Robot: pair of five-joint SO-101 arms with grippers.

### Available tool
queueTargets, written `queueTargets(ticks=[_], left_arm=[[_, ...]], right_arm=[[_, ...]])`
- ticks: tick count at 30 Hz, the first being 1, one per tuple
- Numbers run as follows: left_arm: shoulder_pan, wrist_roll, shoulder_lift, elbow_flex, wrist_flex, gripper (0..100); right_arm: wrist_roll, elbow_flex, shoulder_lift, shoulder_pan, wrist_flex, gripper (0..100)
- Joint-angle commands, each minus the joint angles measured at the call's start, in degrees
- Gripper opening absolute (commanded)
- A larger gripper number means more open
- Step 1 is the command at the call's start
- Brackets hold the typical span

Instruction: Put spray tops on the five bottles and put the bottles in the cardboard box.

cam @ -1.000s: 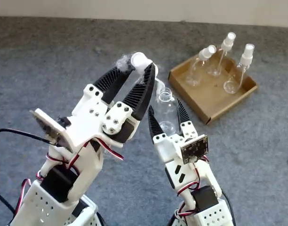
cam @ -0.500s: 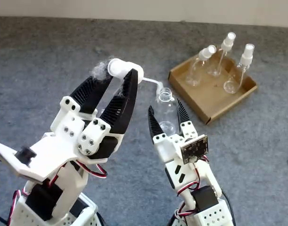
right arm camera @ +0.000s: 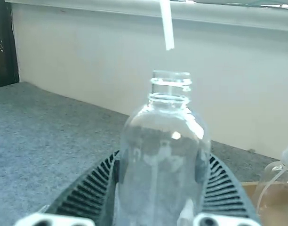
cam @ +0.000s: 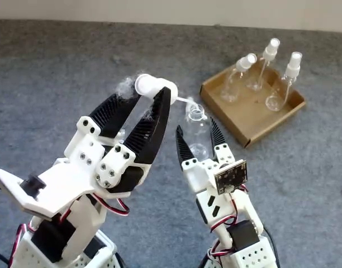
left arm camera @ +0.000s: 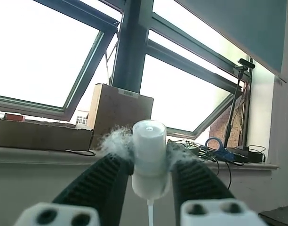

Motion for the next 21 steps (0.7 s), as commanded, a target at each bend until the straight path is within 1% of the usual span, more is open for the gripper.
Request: queueTargets(ticks=[1,3,5,9,12,15,18,21], left_arm=[[-0.92,-0.88,1.27,-1.01,-1.05,3],[-3.65,-0.44,3.74,-1.01,-1.05,3],[-4.62,-0.44,6.11,-1.10,-1.05,3],[-1.36,-0.44,7.96,-1.27,-0.88,3],[-0.31,-0.44,7.87,-1.27,-0.88,3],[-0.75,-0.62,7.87,-1.36,-1.05,3],[-3.03,-0.53,7.60,-1.45,-1.05,3],[-3.74,-0.44,4.79,-1.45,-1.05,3]], right_arm=[[0.44,8.66,-1.01,-0.48,0.22,16.6],[0.44,8.66,-1.01,-0.48,0.22,16.6],[0.44,8.66,-1.01,-0.48,0.22,16.6],[0.44,8.66,-1.01,-0.48,0.22,16.6],[0.44,8.66,-1.01,-0.48,0.22,16.6],[0.44,8.66,-1.01,-0.40,0.22,16.6],[0.44,8.66,-1.01,-0.40,0.22,16.6],[0.44,8.66,-1.01,-0.40,0.31,16.6]])
